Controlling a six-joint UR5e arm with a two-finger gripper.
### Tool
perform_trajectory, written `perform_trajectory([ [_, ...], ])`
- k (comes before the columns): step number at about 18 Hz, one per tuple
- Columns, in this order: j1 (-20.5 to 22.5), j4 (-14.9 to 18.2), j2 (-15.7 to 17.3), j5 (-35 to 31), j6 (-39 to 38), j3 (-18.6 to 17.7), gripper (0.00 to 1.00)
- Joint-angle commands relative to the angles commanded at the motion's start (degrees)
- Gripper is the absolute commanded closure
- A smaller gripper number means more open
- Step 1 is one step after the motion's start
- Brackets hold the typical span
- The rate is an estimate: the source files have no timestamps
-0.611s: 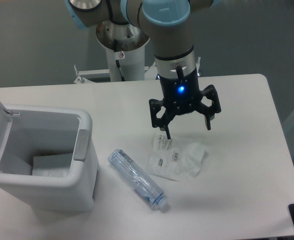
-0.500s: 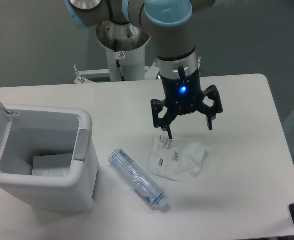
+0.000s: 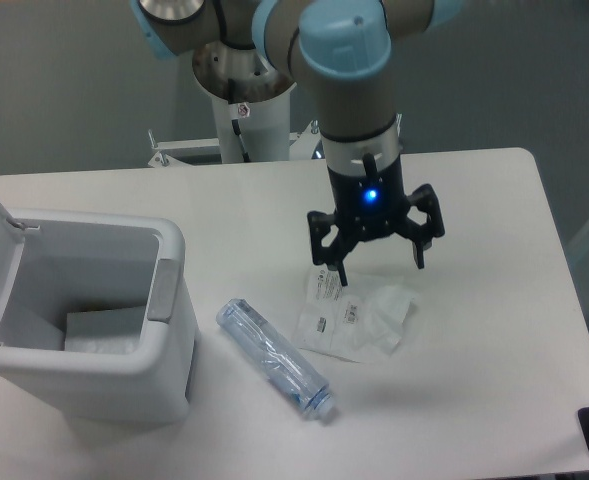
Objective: Place the trash in the trash can
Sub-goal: 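Lower the open gripper over the clear plastic wrapper, then rotate the gripper and close it on the plastic wrapper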
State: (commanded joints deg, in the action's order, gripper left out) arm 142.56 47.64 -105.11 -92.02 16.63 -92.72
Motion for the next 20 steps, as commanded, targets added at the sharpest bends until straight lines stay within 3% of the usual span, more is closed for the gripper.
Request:
perform_trajectory([
  [3,0.26,-0.89,-1.76,0.08,0.40,-2.55,0.01],
  [11,6.58,-0.01,-6.16,1.83,28.51,-6.95,0.01],
  [15,8.26,-0.62,-8.09,1.67,37.93,-9.93,0.01],
  [20,8.26,-0.97,-10.20,1.66,39.09,-8.63,0.01],
])
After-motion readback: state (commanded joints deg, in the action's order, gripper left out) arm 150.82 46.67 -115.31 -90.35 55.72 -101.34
